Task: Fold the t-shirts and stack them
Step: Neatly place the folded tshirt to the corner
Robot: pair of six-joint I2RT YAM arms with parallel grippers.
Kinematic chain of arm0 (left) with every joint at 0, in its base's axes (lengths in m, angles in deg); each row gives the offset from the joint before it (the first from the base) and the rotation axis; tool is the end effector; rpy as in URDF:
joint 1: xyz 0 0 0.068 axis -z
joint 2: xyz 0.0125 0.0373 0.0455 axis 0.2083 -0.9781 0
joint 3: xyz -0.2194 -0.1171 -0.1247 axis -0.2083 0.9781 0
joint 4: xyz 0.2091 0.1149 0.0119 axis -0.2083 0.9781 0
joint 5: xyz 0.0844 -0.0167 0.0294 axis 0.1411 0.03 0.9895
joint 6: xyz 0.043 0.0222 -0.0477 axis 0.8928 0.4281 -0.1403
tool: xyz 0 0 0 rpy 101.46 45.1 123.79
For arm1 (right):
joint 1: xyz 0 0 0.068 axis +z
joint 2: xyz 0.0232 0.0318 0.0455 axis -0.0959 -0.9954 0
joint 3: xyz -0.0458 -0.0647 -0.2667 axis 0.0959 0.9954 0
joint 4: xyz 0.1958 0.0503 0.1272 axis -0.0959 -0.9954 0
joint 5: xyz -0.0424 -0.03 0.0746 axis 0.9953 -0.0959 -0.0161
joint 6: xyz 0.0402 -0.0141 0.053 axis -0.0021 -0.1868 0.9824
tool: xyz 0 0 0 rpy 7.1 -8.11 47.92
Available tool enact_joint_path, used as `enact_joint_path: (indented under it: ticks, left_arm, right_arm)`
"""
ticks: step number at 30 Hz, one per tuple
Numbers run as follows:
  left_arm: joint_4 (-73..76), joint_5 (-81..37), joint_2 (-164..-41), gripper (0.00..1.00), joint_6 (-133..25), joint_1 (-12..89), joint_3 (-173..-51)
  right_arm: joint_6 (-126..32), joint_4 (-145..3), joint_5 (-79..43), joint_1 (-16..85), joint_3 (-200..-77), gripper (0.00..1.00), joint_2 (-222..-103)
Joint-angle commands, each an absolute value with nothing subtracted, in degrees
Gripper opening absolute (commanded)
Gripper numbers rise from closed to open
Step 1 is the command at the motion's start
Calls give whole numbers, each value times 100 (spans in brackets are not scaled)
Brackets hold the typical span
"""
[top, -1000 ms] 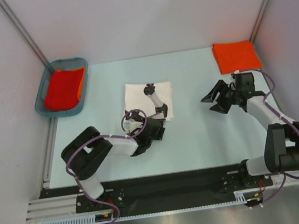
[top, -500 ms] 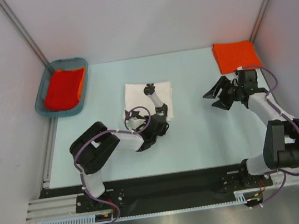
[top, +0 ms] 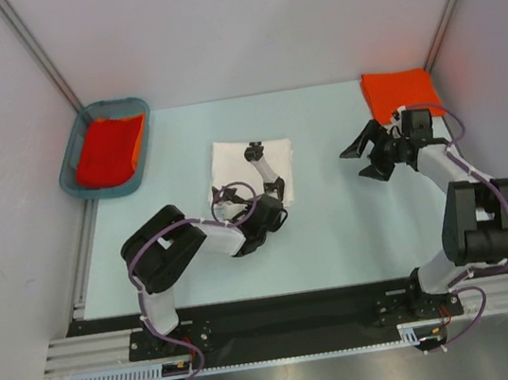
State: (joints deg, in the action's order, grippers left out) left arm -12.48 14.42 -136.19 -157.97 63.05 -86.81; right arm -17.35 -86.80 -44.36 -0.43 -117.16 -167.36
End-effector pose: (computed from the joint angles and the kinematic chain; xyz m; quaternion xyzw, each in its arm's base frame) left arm 0.2400 -0.2561 0.1166 -0.5569 0.7096 -0.3414 0.2643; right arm 0.3011 -0.0009 0.2291 0.2277 0.8701 0.3514 0.2598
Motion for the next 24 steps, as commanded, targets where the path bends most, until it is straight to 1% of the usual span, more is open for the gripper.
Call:
enact_joint_path:
  ticks: [1,5,9,10,13,15,18,24]
  left_arm:
    - [-792,1336,-13497,0,-16077,6213,-8523]
    - [-1038,1142,-13224,0,-15806,6081,-8610]
    - [-969,957,-12847,0,-15497,5940,-8769]
    - [-881,913,-12776,0,-15462,5922,-8821]
    - [-775,782,-12599,0,-15330,5826,-8900]
    - [-766,685,-12547,0,-15304,5773,-8909]
    - [-714,597,-12441,0,-15172,5703,-8953]
    - [-670,500,-12081,1,-15110,5536,-8883]
  right_arm:
    - [-2289,-8814,-4861,57,-12233,94,-17343]
    - [-2519,-8560,-5510,356,-12628,100,-18160]
    - [-2598,-8140,-5827,839,-13295,100,-19039]
    - [-2502,-8060,-5915,962,-13628,100,-19415]
    - [-2179,-7770,-6126,1130,-14095,100,-19987]
    - [-1844,-7411,-6258,1235,-14421,100,-20243]
    - [-1552,-7540,-6293,1376,-14896,100,-20640]
    - [-1183,-7620,-6057,1552,-14915,100,-20781]
